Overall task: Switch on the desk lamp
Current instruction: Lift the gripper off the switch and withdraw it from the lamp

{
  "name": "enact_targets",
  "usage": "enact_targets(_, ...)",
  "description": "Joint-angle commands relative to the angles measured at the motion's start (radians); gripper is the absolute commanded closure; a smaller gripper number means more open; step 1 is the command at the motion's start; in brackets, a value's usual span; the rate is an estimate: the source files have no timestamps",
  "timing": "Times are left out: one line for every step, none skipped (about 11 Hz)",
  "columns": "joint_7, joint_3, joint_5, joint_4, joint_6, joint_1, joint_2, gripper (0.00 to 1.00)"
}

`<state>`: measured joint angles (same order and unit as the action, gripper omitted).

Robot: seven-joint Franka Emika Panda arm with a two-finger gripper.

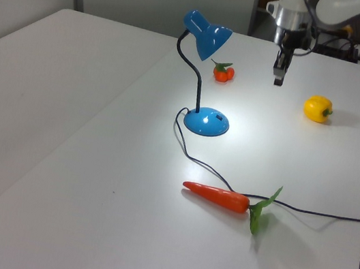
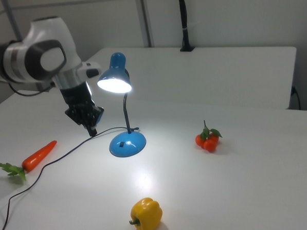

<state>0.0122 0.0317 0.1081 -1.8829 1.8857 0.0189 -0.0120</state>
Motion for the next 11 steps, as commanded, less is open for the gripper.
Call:
enact_targets(-0.014,0.004,0.013,0.155,-0.193,0.004,0.000,1.00)
enact_targets(-0.017,0.004,0.001,0.200,-0.238,0.004,0.000,1.00)
enact_targets(-0.017,-0.003,-0.008,0.241,-0.281,0.007,0.000,1.00)
enact_targets(-0.014,-0.006,-0.019,0.275,-0.318,0.009,0.000,1.00)
enact_targets(-0.005,-0.007,-0.019,0.281,-0.329,0.004,0.004,1.00)
enact_targets(-0.004,-0.010,-0.021,0.281,-0.329,0.000,0.015,1.00)
enact_targets(-0.004,-0.012,-0.021,0.280,-0.332,-0.005,0.024,0.94)
enact_targets(-0.009,-0.012,-0.021,0.280,-0.332,-0.014,0.030,0.64)
enact_targets(0.002,-0.012,-0.021,0.280,-0.332,-0.026,0.035,0.54)
enact_targets(0.005,-0.010,-0.021,0.278,-0.335,-0.027,0.038,0.29)
enact_targets(0.005,-0.010,-0.019,0.280,-0.344,-0.028,0.038,0.00)
